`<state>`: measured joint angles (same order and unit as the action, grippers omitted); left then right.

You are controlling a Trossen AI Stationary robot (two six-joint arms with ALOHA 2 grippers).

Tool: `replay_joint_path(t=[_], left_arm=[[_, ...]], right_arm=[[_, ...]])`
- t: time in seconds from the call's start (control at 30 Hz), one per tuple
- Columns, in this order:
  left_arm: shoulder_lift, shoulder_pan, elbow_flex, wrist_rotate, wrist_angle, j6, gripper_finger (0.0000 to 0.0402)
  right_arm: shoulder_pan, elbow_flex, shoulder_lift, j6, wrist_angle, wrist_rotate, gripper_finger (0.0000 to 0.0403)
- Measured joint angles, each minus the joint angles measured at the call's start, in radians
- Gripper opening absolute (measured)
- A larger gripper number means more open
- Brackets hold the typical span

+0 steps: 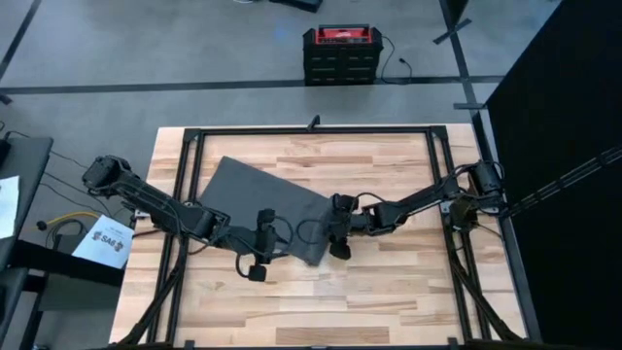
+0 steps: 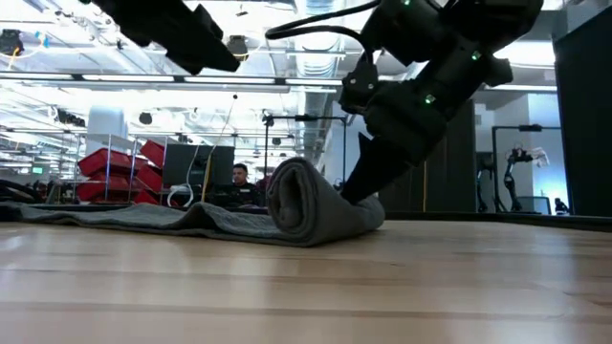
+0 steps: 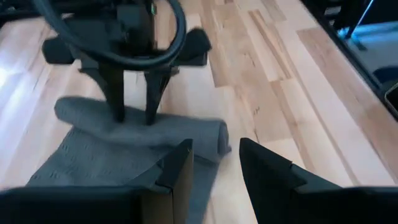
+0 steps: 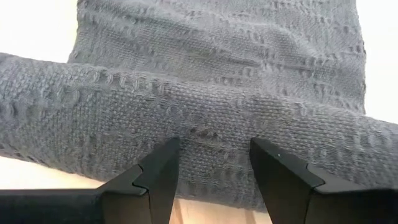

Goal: Roll towel
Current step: Roll the gray towel

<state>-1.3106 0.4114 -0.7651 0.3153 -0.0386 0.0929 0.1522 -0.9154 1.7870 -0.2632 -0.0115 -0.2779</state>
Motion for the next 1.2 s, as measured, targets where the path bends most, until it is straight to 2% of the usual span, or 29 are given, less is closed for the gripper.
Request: replay_joint_path(t=[0.23, 0.47, 0.7, 0.87, 1.03, 1.2], left_arm=[[-0.04, -0.004, 0.069, 0.0, 0.162, 0.007, 0.0118], [-0.214, -0.029, 0.071, 0.0, 0.346, -0.042, 0.0118], [-0.31, -0.042, 0.07, -0.002, 0.537, -0.081, 0.0118], [-0.398, -0.086, 0.068, -0.039, 0.662, -0.08, 0.0118], [-0.494, -0.123, 0.026, -0.054, 0.668, -0.081, 0.0118], [-0.509, -0.128, 0.015, -0.058, 0.598, -0.073, 0.0118]], right_arm=[[-0.026, 0.0, 0.001, 0.012, 0.023, 0.05, 0.0185], [-0.046, 0.0, 0.001, 0.035, 0.052, 0.076, 0.0185], [-0.056, 0.0, 0.002, 0.052, 0.058, 0.101, 0.0185], [-0.056, 0.0, 0.002, 0.055, 0.076, 0.102, 0.0185], [-0.057, 0.0, 0.002, 0.055, 0.08, 0.102, 0.0185], [-0.061, 0.002, -0.019, 0.079, 0.043, 0.101, 0.0185]])
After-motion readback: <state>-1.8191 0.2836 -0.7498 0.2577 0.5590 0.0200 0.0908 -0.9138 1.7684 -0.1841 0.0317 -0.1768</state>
